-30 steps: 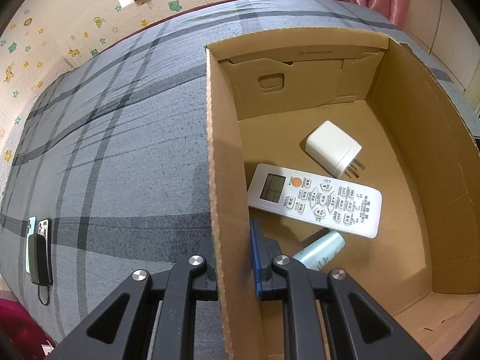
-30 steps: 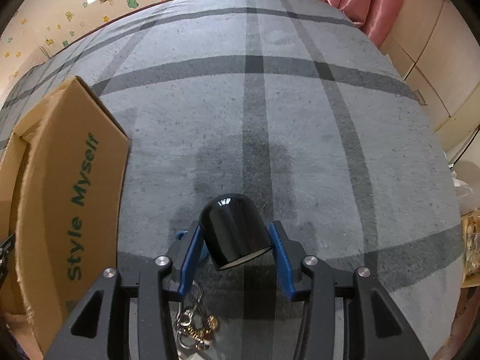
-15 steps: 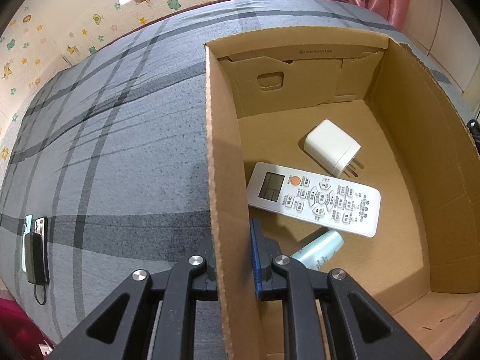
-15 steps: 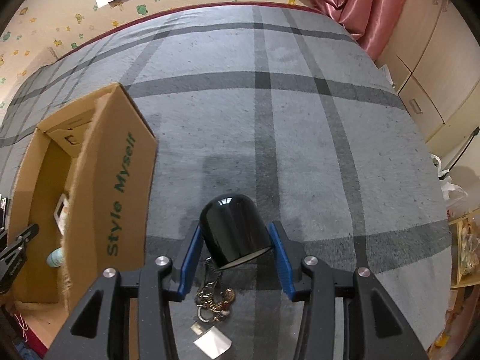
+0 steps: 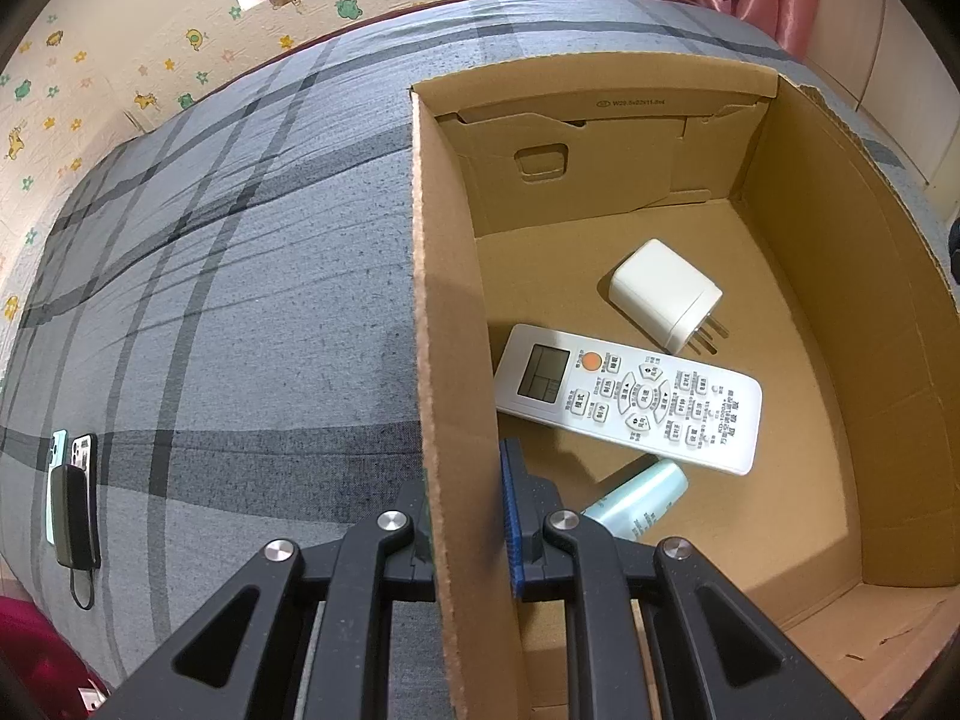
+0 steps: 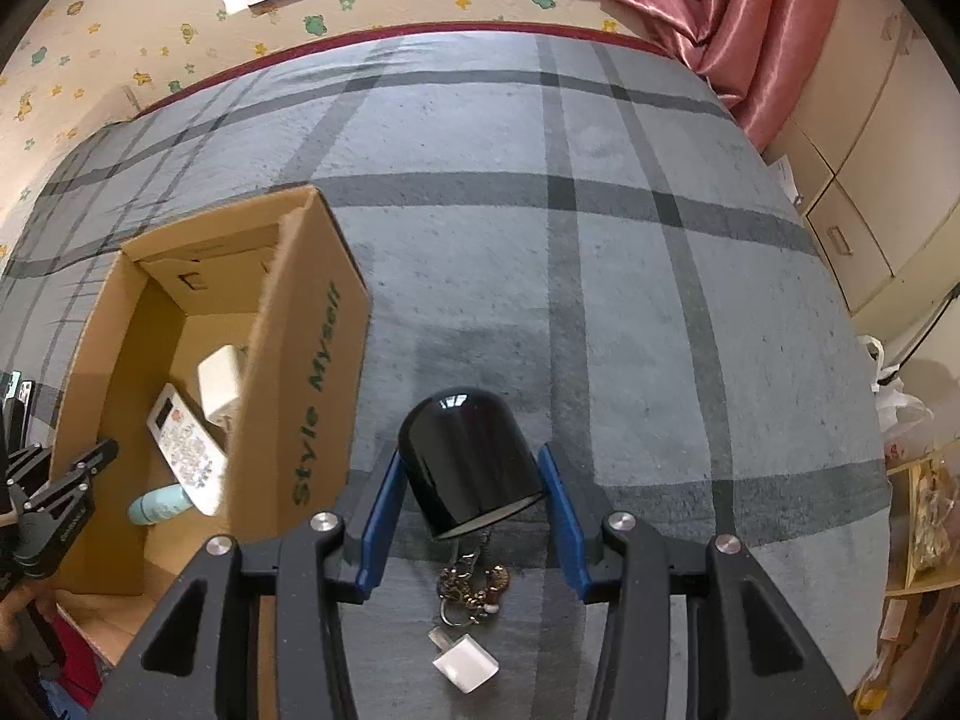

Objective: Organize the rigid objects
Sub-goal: 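Lift the black cap with the right tool and carry it over the box, then lower the black cap into the box beside the charger and open the right tool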

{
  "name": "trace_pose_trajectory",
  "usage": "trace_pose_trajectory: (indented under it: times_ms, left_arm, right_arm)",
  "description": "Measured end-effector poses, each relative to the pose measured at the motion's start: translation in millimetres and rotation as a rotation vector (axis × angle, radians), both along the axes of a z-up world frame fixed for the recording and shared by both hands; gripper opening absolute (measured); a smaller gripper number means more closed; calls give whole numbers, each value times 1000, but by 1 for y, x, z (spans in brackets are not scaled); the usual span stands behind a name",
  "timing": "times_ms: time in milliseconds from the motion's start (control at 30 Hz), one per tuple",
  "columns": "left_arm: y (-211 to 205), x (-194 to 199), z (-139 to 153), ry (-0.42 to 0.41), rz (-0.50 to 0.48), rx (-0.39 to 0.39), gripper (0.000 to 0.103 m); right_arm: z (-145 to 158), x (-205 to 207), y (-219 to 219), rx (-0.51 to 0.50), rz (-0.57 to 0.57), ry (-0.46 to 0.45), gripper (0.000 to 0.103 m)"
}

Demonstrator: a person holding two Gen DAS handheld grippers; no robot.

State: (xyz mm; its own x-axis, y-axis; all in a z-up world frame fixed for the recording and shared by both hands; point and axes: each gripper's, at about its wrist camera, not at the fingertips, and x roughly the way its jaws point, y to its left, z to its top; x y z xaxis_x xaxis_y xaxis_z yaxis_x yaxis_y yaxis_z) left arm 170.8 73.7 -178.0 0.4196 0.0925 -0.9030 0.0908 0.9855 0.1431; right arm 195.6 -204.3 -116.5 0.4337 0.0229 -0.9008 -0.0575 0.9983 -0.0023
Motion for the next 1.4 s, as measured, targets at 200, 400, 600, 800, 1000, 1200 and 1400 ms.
trace_pose_trajectory:
  times_ms: [200, 400, 600, 800, 1000, 1200, 1400]
  left_arm:
    - [0, 0, 0, 0, 0, 0, 15]
    - [-1, 1, 0, 1, 1, -3, 15]
    - [-1, 0, 0, 0, 1, -2, 15]
    - [-1, 0, 0, 1, 1, -2, 15]
    - [0, 0, 0, 1, 1, -3, 15]
    - [1, 0, 0, 0, 2, -6, 15]
    - [2, 0, -1, 2, 3, -10, 15]
  right_arm:
    - [15, -1, 15, 1, 30, -22, 48]
    - [27, 1, 33, 0, 67, -37, 48]
    - [37, 1, 58, 12, 112, -53, 48]
    - [40, 4, 86, 32, 160, -55, 48]
    - [38, 7, 113, 56, 204, -49, 48]
    - [25, 11, 136, 86, 235, -19, 48]
    - [6, 18, 155, 79, 266, 18, 48]
